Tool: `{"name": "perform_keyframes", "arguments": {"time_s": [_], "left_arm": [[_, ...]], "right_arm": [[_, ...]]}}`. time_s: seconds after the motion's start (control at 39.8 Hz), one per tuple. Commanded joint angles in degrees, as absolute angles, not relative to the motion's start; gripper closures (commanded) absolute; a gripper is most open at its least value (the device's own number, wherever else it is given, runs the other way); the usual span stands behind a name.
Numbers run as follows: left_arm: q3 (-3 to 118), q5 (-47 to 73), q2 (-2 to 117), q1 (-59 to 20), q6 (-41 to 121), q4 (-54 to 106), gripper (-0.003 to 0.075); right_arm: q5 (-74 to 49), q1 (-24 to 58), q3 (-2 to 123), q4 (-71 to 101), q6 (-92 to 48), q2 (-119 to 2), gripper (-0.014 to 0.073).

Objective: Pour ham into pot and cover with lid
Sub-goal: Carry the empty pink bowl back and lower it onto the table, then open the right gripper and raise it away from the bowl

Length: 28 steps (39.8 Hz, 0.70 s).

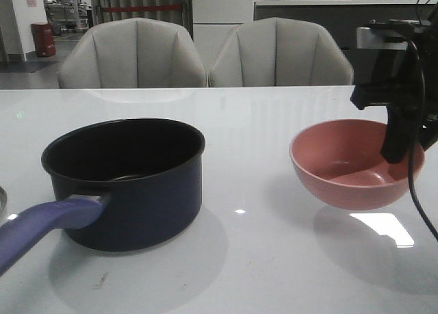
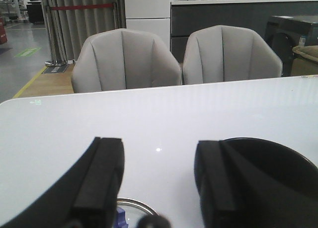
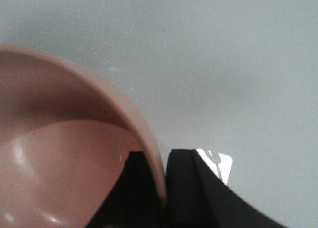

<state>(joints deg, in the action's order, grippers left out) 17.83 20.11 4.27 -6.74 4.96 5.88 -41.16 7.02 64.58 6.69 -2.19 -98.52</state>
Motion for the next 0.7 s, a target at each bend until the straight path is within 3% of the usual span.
{"name": "perform_keyframes", "arguments": {"time_s": [0.0,0.23,0.48,0.68], "left_arm": [[19.5,16.2,4.9,-7.2,4.9,6.1,0.0347],[19.5,16.2,4.9,-7.2,4.9,6.1,0.0347],[19.5,16.2,4.9,-7.2,4.9,6.1,0.0347],[19.5,16.2,4.9,-7.2,4.9,6.1,0.0347]], "right_arm": [[-41.7,5.7,67.8,6.3,-1.5,-97.5,0.0376],[-43.6,4.5,69.4,6.2,-1.6,-100.2,0.0229],[-41.1,4.5,69.0,5.7,-4.7,-94.8,0.0227],[-36.5,4.6,62.9,7.1,-6.6,-83.4,0.0227]]}}
